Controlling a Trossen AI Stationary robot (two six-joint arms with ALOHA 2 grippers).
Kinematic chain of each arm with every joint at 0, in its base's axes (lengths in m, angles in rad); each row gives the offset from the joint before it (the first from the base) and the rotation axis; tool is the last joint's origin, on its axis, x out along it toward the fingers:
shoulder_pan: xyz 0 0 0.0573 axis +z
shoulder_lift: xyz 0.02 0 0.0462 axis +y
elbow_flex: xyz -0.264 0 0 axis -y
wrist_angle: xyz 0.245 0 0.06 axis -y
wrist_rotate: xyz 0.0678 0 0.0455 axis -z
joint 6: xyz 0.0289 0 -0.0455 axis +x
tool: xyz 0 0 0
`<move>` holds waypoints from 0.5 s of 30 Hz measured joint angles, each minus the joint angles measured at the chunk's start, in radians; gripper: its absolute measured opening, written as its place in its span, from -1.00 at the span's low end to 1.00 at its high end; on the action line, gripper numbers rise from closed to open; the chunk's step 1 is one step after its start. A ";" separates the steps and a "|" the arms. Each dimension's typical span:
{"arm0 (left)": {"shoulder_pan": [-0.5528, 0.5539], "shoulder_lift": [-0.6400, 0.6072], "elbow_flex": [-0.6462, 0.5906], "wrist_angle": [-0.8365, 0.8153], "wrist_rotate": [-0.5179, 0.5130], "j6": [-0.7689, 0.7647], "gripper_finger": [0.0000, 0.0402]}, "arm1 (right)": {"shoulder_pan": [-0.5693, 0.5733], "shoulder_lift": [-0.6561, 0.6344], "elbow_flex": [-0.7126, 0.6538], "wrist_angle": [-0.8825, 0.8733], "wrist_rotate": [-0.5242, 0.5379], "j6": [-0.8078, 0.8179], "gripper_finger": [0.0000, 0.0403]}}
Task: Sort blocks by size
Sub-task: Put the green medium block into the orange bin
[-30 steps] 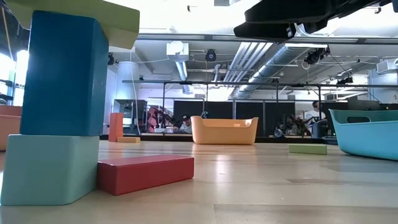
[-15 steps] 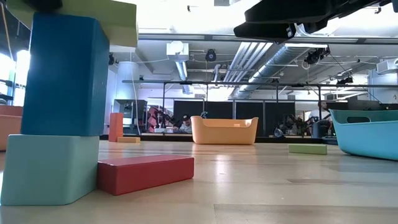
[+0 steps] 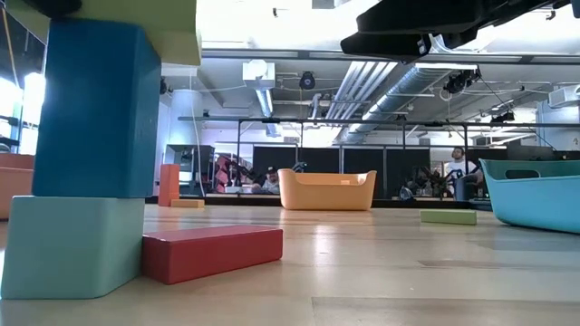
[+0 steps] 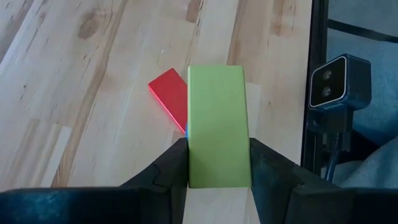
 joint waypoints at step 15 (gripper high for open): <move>-0.034 -0.132 -0.001 -0.142 -0.141 -0.025 -0.41 | 0.000 0.000 0.000 0.000 0.000 0.001 0.18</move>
